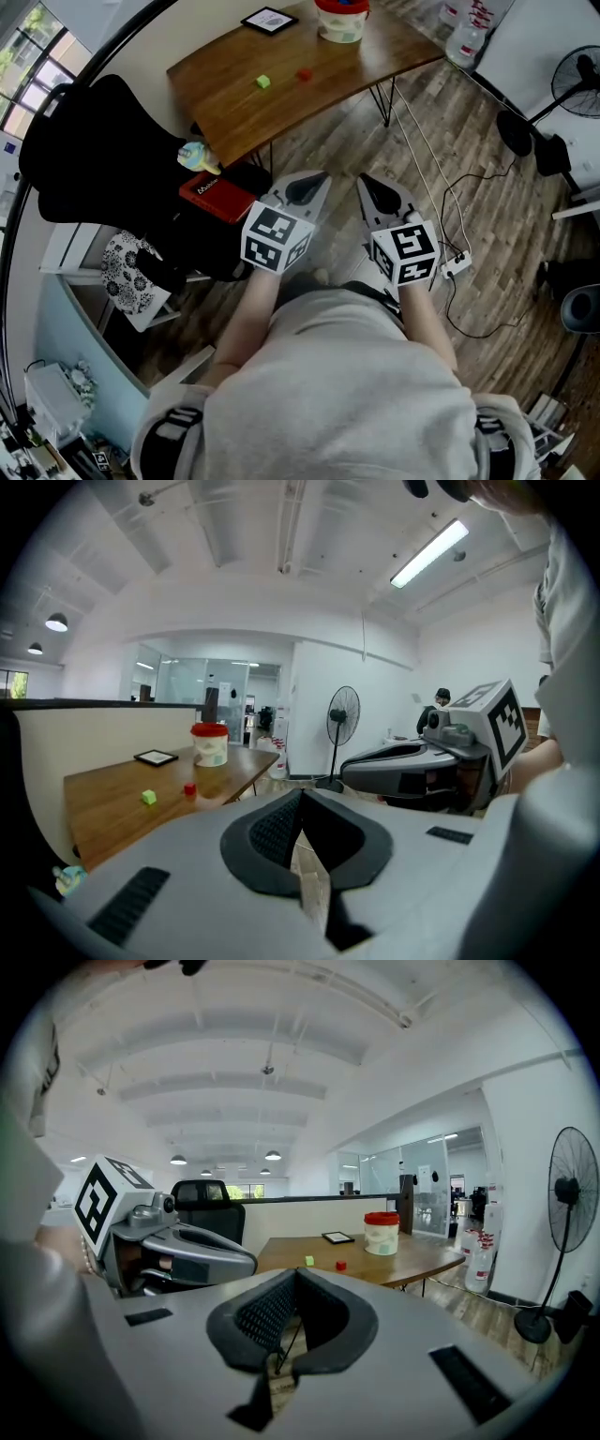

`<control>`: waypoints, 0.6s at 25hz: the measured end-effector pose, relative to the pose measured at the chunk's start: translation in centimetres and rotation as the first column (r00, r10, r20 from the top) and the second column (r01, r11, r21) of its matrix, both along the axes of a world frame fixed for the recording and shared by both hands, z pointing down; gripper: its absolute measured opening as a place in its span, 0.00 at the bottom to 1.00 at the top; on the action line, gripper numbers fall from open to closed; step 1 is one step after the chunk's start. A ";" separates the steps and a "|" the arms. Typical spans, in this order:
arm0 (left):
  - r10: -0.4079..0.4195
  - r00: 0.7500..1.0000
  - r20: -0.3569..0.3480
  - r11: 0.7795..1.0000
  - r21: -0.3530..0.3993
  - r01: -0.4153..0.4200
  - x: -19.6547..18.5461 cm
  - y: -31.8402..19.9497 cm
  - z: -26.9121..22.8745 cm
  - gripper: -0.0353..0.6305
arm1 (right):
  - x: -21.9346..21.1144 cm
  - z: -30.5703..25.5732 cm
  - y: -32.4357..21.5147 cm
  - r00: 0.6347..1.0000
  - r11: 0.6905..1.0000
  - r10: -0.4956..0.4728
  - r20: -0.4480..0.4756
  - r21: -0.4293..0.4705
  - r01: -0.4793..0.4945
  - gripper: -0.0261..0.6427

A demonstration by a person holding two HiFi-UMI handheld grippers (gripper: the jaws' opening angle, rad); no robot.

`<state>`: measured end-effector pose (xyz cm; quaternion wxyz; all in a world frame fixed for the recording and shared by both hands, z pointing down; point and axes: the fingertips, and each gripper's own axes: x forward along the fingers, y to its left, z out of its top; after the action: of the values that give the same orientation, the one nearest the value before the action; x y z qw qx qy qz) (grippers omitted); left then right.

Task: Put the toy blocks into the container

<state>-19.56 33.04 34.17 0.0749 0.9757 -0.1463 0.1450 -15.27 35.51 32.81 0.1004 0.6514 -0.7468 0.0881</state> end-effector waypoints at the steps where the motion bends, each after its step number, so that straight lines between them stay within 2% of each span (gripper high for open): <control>1: 0.001 1.000 0.007 1.000 0.001 -0.001 -0.3 -0.3 0.1 0.08 | -0.3 0.1 -0.3 1.000 1.000 0.004 0.000 -0.001 -0.004 0.06; 4: 0.012 1.000 0.025 1.000 -0.006 -0.012 -1.2 -0.8 0.5 0.08 | -1.4 0.4 -0.8 1.000 1.000 0.012 0.006 -0.009 -0.012 0.06; 6: 0.014 0.999 0.031 1.000 -0.014 -0.014 -1.7 -1.2 0.7 0.18 | -1.9 0.4 -1.0 1.000 1.000 0.015 0.005 -0.011 -0.015 0.06; 8: 0.007 0.999 0.042 1.000 -0.020 -0.007 -1.9 -1.8 1.0 0.22 | -2.0 0.7 -1.2 1.000 1.000 0.015 0.002 -0.021 -0.015 0.06; 12: 0.011 0.998 0.058 0.999 -0.033 -0.009 -2.1 -2.0 1.6 0.40 | -1.8 1.3 -1.4 0.999 0.998 0.033 0.015 -0.048 -0.032 0.06; 15: 0.010 0.998 0.054 0.999 -0.047 -0.008 -2.0 -2.7 2.0 0.40 | -1.6 2.1 -2.0 0.999 0.997 0.034 0.012 -0.067 -0.033 0.06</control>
<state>-21.55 30.31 36.21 0.0929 0.9700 -0.1405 0.1751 -16.89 33.55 34.89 0.1158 0.6594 -0.7332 0.1191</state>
